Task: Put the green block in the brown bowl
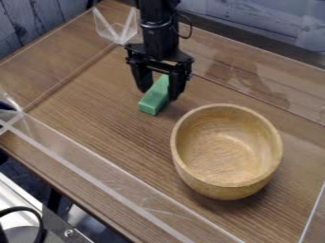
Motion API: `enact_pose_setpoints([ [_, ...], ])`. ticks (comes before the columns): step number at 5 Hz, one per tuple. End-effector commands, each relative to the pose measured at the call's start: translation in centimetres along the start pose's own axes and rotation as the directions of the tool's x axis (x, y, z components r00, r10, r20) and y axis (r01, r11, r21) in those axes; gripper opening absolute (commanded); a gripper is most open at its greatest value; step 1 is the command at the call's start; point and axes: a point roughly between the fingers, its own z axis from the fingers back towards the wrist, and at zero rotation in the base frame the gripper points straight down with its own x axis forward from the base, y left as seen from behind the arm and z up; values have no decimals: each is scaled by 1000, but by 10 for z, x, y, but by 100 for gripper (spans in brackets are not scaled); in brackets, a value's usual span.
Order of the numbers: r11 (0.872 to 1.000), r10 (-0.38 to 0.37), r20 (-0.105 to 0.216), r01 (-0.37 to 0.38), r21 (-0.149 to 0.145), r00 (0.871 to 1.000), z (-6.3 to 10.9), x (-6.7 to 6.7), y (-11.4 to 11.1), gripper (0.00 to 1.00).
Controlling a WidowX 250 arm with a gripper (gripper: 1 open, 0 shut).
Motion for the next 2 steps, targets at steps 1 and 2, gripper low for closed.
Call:
enact_pose_setpoints([
  [1,1000,-8,88,7,14,996,25,9,-1,100],
  [2,1000,4,67,-6,23,998,15,11,2,100],
])
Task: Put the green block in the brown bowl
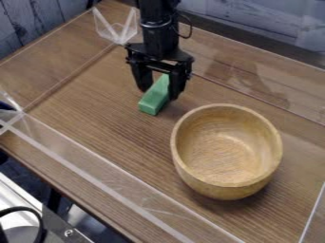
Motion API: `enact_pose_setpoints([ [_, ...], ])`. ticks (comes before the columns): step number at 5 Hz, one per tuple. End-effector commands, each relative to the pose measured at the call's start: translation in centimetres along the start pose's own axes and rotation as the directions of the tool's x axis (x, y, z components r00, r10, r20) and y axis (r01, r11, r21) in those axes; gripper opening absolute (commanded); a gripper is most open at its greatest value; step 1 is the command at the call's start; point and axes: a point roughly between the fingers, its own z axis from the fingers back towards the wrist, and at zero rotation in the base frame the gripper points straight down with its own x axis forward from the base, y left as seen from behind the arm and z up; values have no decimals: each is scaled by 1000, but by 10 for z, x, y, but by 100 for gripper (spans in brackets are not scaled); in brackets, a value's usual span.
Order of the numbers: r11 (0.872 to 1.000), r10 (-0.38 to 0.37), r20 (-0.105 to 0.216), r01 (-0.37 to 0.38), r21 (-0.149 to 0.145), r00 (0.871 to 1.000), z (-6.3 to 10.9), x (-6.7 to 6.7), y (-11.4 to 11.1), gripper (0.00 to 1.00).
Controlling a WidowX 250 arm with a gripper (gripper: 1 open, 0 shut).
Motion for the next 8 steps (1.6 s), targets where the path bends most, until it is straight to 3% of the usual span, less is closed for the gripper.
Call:
enact_pose_setpoints([
  [1,1000,4,38,-5,22,999,6,12,3,100],
  [2,1000,12,30,-13,25,999,1,13,5,0],
  [3,1000,11,36,-12,21,999,5,13,4,0],
  [5,1000,8,107,-7,-10,994,40,20,-5,0],
  [7,998,-14,228,26,-53,974,110,40,-25,0],
  [8,999,-11,196,18,-36,981,89,35,-13,0],
])
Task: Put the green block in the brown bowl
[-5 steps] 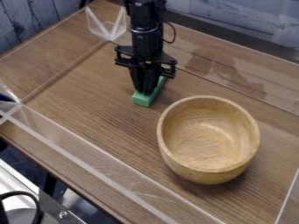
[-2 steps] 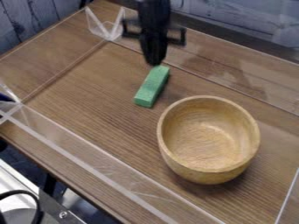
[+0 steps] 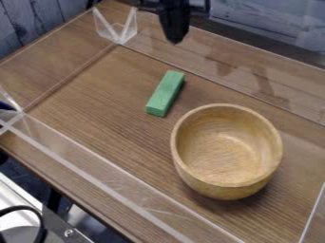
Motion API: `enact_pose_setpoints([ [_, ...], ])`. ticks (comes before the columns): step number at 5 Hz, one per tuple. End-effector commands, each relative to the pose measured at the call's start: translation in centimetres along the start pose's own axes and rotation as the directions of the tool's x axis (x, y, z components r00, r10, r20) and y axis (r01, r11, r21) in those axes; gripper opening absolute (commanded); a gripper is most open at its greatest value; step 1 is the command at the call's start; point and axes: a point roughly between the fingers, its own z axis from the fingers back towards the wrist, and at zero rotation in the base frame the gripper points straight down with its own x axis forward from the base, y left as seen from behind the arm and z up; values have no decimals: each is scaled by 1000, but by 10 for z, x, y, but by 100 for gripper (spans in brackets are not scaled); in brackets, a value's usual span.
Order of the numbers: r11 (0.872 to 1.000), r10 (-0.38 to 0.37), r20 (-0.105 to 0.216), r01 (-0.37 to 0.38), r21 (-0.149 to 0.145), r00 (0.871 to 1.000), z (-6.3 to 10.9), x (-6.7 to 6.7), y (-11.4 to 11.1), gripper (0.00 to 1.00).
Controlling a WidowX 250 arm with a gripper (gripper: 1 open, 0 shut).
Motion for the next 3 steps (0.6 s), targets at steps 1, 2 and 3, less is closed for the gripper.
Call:
enact_pose_setpoints([
  [1,999,-2,27,2,32,1000,-1,2,11,0],
  [2,999,-1,-3,1,46,1000,-18,-2,17,100],
  [3,999,-1,-21,2,54,1000,-34,-6,20,100],
])
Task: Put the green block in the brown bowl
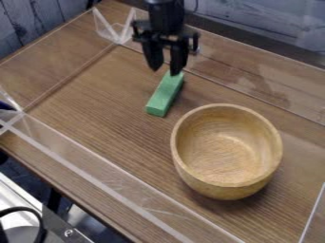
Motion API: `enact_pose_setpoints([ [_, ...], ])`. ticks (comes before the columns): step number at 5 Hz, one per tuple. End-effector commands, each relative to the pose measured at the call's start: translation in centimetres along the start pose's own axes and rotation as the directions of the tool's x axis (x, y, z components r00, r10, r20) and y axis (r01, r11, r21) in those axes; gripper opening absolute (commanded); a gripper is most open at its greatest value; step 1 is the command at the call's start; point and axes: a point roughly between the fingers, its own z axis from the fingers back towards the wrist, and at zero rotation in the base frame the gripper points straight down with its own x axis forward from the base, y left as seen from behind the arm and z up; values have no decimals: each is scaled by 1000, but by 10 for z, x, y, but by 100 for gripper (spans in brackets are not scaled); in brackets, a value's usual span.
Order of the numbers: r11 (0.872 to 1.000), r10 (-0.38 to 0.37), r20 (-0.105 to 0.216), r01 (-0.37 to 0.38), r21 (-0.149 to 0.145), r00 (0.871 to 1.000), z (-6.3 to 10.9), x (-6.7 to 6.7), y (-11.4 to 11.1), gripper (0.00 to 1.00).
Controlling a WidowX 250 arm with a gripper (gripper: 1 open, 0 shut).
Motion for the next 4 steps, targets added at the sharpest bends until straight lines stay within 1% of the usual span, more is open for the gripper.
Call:
enact_pose_setpoints([
  [1,1000,6,50,-7,17,999,11,8,4,100],
  [3,999,20,-19,-19,47,1000,-19,8,7,100],
  [4,998,27,-37,-25,53,999,-28,9,8,0],
])
